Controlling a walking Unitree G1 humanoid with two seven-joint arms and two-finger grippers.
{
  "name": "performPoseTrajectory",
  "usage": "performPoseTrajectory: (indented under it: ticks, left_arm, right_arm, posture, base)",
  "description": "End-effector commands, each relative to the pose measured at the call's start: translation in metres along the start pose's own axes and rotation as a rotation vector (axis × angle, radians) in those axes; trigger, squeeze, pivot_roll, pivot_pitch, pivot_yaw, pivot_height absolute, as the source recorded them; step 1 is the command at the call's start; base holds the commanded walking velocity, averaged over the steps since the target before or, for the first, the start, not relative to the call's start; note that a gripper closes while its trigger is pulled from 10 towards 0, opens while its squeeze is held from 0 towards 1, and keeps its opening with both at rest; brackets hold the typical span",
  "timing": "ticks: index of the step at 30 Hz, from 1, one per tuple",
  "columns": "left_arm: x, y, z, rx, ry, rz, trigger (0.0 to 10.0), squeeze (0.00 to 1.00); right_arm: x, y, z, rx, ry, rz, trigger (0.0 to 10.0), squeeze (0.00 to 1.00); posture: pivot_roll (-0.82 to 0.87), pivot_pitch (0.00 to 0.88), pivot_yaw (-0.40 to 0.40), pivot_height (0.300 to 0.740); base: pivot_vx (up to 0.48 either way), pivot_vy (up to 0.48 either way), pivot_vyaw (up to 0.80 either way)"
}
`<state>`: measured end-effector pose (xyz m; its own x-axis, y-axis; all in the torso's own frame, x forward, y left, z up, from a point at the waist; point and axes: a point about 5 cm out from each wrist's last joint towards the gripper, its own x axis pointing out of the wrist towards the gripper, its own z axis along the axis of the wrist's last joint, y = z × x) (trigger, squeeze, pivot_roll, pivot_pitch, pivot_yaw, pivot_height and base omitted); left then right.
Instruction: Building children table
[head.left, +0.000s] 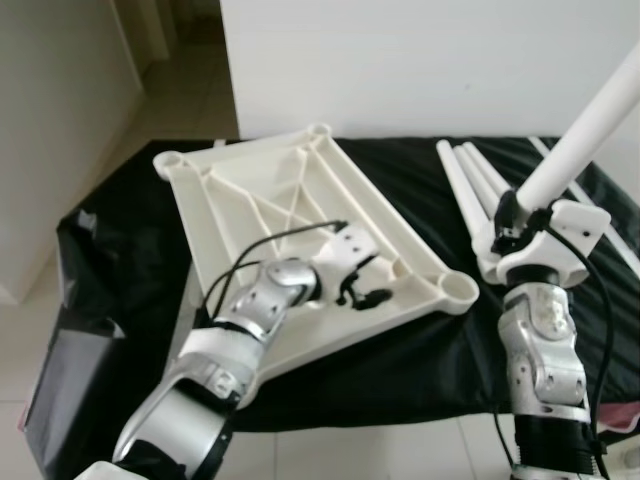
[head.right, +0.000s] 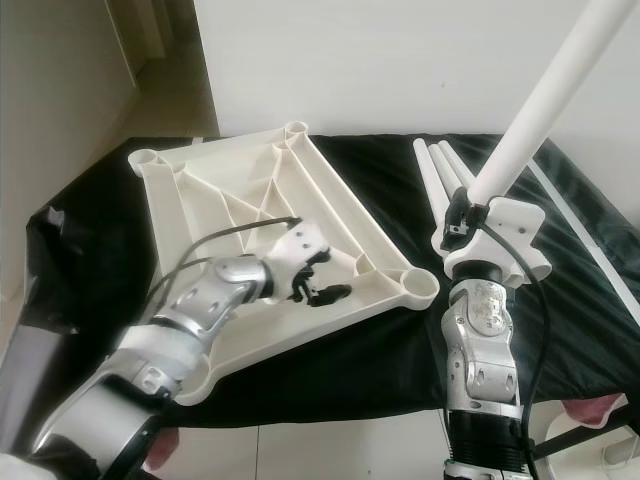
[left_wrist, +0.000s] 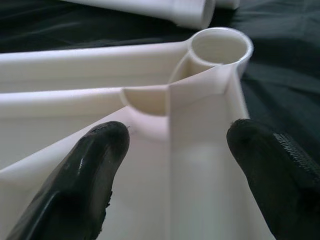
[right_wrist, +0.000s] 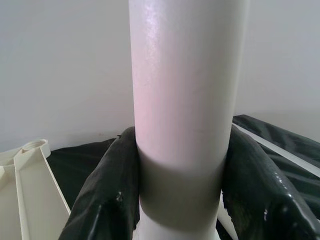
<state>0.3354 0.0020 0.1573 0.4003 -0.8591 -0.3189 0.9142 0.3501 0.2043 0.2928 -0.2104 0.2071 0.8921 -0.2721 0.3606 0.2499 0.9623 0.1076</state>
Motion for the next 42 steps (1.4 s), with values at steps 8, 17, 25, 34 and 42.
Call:
performPoseTrajectory:
  ticks: [8, 17, 25, 34, 42]
  left_arm:
    - [-0.002, -0.025, -0.037, 0.102, 0.143, -0.104, 10.0, 0.0]
    - [-0.034, -0.017, -0.076, 0.127, 0.289, -0.163, 10.0, 0.0]
    - [-0.096, 0.0, -0.103, 0.138, 0.424, -0.256, 10.0, 0.0]
    - [-0.113, -0.011, -0.078, 0.101, 0.291, -0.399, 10.0, 0.0]
    - [-0.104, 0.012, -0.041, 0.024, 0.056, -0.298, 10.0, 0.0]
  right_arm:
    - [0.004, -0.007, 0.001, -0.013, -0.004, -0.027, 10.0, 0.0]
    - [0.005, -0.008, 0.0, -0.013, -0.001, -0.028, 10.0, 0.0]
    - [0.006, -0.002, -0.007, -0.005, 0.03, 0.04, 10.0, 0.0]
    - [-0.002, 0.018, -0.023, 0.001, 0.103, 0.274, 10.0, 0.0]
    - [-0.005, 0.028, -0.033, 0.002, 0.155, 0.39, 10.0, 0.0]
  posture:
    - [0.03, 0.0, 0.008, 0.74]
    - [0.03, 0.0, 0.008, 0.74]
    - [0.04, 0.0, 0.003, 0.74]
    - [0.06, 0.0, -0.024, 0.74]
    - [0.06, 0.0, -0.036, 0.74]
  base:
    - [0.0, 0.0, 0.0]
    - [0.0, 0.0, 0.0]
    - [0.0, 0.0, 0.0]
    - [0.0, 0.0, 0.0]
    - [0.0, 0.0, 0.0]
